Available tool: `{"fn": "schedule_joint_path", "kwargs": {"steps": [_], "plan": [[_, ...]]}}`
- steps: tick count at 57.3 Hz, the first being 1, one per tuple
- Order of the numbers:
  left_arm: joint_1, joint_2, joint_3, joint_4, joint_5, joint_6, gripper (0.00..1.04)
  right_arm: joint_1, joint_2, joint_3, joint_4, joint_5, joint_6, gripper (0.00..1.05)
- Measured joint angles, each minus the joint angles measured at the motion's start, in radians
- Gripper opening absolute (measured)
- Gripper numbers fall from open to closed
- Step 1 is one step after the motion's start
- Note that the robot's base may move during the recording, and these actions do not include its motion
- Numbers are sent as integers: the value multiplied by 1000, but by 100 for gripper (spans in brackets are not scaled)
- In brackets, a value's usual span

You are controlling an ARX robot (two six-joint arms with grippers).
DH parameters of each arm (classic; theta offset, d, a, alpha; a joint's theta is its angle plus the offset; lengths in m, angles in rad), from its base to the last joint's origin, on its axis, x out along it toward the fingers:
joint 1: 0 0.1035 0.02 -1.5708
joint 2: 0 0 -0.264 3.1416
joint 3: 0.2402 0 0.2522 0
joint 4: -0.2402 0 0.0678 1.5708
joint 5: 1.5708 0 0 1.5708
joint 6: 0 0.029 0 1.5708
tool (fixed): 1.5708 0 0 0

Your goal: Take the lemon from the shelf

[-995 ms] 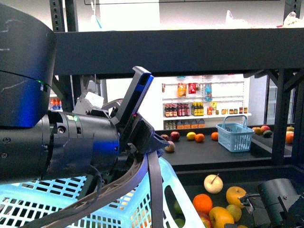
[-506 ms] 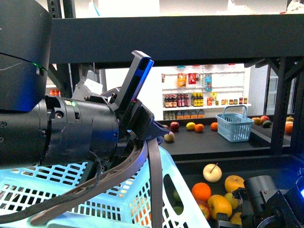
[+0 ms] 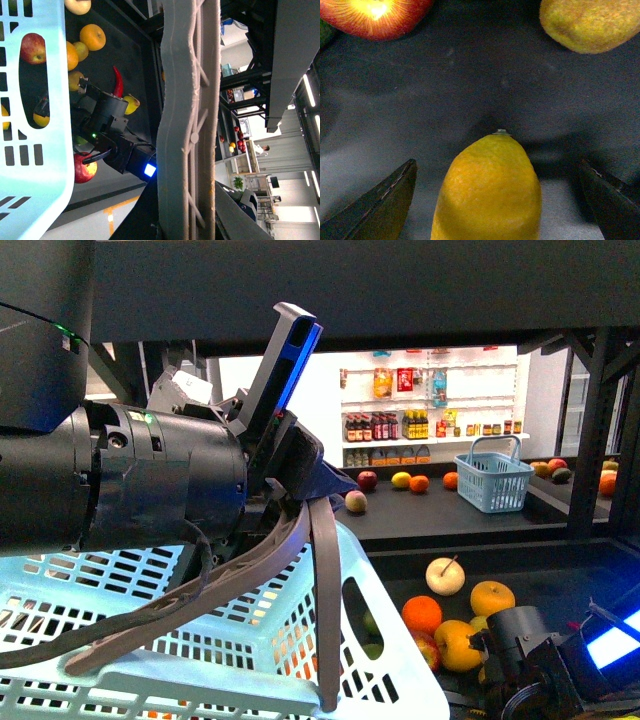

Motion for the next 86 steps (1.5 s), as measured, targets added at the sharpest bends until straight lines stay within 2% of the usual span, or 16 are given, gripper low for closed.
{"fn": "schedule_joint_path", "kwargs": {"steps": [3,7,16,24,42,61,74,86], "plan": [[0,0,0,0,0,0,12,6,11,18,-4,3,0,96],[0,0,0,0,0,0,12,11,16,24,-3,3,0,82],[0,0,0,0,0,0,12,14,21,25,-9,3,-1,60],[0,0,0,0,0,0,12,13,22,22,-9,3,-1,49],[0,0,0,0,0,0,12,5,-18,-48,11,-4,-3,46],[0,0,0,0,0,0,12,-32,-288,-320,156,-10,-32,46],[0,0,0,0,0,0,12,-51,-670,-599,261,-137,2,46],[0,0,0,0,0,0,11,-4,-914,-766,269,-238,80,46]]}}
